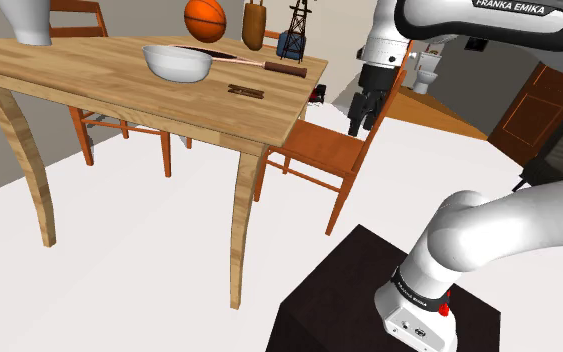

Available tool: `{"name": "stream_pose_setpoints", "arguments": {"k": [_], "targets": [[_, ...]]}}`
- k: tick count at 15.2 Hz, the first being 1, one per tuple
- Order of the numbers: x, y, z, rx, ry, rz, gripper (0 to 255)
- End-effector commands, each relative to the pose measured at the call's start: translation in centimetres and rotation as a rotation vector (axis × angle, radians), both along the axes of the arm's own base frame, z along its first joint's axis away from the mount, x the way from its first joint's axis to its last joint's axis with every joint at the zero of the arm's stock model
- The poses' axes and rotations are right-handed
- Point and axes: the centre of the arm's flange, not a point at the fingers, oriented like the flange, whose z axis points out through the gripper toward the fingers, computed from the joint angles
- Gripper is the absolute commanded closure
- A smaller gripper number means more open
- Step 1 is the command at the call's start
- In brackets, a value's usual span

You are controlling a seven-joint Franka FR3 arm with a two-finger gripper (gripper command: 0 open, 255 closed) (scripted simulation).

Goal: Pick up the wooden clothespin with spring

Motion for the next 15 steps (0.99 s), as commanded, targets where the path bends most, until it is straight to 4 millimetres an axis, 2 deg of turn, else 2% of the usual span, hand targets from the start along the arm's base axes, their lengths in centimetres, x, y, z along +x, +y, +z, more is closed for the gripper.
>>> {"name": "stream_pose_setpoints", "arguments": {"k": [1, 8, 15], "targets": [[0.0, 0.0, 0.0, 0.000, 0.000, 0.000, 0], [8.8, 1.9, 1.4, -0.004, -0.015, 0.139, 0], [17.1, 5.0, 3.0, -0.009, -0.030, 0.277, 0]]}}
